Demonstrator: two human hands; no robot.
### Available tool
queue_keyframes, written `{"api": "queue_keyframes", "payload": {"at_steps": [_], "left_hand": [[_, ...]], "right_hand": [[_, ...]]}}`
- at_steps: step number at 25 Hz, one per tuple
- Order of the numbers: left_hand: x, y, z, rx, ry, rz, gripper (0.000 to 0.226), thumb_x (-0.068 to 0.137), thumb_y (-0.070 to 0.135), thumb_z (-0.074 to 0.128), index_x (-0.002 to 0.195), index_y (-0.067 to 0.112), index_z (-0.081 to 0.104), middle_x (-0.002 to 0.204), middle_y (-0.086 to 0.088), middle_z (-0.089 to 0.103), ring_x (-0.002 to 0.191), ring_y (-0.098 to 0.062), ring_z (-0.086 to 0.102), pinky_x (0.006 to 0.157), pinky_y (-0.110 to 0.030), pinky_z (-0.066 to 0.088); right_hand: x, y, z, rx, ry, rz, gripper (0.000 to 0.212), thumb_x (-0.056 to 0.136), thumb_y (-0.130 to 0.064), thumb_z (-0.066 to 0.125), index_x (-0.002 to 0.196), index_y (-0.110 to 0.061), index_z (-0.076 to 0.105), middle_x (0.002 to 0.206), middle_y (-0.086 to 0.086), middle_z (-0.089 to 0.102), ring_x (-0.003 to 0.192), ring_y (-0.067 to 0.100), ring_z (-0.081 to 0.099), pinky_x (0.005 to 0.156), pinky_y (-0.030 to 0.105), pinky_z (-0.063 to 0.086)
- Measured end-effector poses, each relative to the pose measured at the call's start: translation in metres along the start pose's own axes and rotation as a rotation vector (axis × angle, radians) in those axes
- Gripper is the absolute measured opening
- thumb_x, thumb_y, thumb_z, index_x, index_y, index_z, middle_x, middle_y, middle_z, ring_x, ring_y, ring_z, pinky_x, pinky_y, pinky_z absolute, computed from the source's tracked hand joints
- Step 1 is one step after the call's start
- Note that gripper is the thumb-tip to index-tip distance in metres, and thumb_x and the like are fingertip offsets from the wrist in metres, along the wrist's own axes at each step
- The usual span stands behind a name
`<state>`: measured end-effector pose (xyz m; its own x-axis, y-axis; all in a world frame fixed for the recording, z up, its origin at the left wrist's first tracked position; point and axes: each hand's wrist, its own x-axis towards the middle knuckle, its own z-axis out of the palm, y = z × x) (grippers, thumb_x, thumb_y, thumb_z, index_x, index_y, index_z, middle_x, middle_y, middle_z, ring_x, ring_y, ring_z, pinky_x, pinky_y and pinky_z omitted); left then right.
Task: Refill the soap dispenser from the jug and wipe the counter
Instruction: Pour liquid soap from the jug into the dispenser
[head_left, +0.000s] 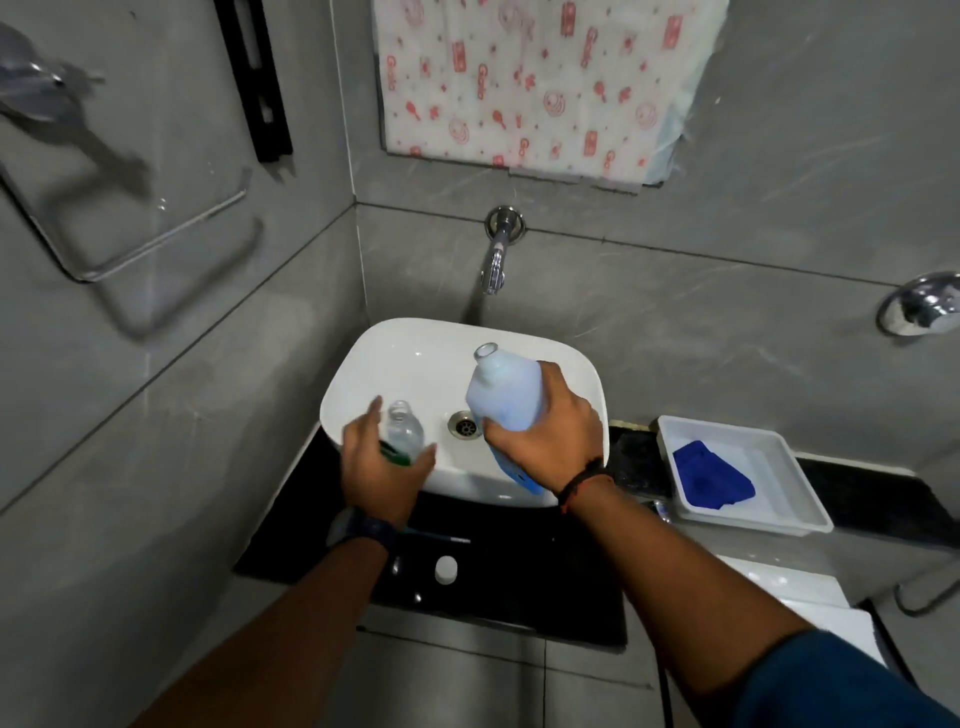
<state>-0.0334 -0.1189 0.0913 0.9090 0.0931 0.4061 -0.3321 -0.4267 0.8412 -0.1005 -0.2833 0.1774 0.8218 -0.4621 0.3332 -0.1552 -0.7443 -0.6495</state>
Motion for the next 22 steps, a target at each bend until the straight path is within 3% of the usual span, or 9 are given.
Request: {"api": "queue_keyframes", "payload": {"at_steps": [5,10,18,22], "left_hand": [[-0.013,0.036,0.011,-0.033,-0.126,-0.074,0.089,0.052,0.025,0.086,0.131,0.019,0.047,0.114,-0.011,0.049,0.105,-0.03,0.054,0.096,-0.043,0.044],[-0.011,0.044,0.016,0.028,-0.194,-0.084,0.088,0.053,0.039,0.082,0.131,0.032,0.042,0.113,0.0,0.044,0.108,-0.024,0.048,0.098,-0.037,0.042],[-0.007,0.051,0.029,0.066,-0.172,-0.044,0.086,0.049,0.049,0.077,0.126,0.039,0.04,0.106,0.005,0.043,0.102,-0.02,0.048,0.091,-0.034,0.046],[-0.006,0.054,0.031,0.065,-0.163,-0.042,0.085,0.049,0.051,0.075,0.126,0.04,0.04,0.107,0.005,0.044,0.101,-0.021,0.049,0.09,-0.032,0.045]], "right_hand": [[0.012,-0.007,-0.032,-0.351,-0.137,-0.277,0.061,0.053,-0.056,0.058,0.105,-0.028,0.042,0.096,-0.001,0.067,0.082,0.033,0.063,0.061,0.032,0.039],[0.024,-0.009,-0.056,-0.571,-0.145,-0.422,0.052,0.062,-0.045,0.063,0.106,-0.023,0.043,0.1,-0.001,0.065,0.081,0.033,0.064,0.059,0.033,0.042],[0.027,-0.01,-0.065,-0.776,-0.183,-0.522,0.058,0.065,-0.041,0.066,0.114,-0.02,0.043,0.105,0.002,0.064,0.082,0.032,0.063,0.056,0.029,0.034],[0.029,-0.011,-0.067,-0.795,-0.182,-0.531,0.062,0.065,-0.039,0.068,0.118,-0.021,0.043,0.105,0.003,0.064,0.084,0.032,0.063,0.058,0.031,0.037]]}}
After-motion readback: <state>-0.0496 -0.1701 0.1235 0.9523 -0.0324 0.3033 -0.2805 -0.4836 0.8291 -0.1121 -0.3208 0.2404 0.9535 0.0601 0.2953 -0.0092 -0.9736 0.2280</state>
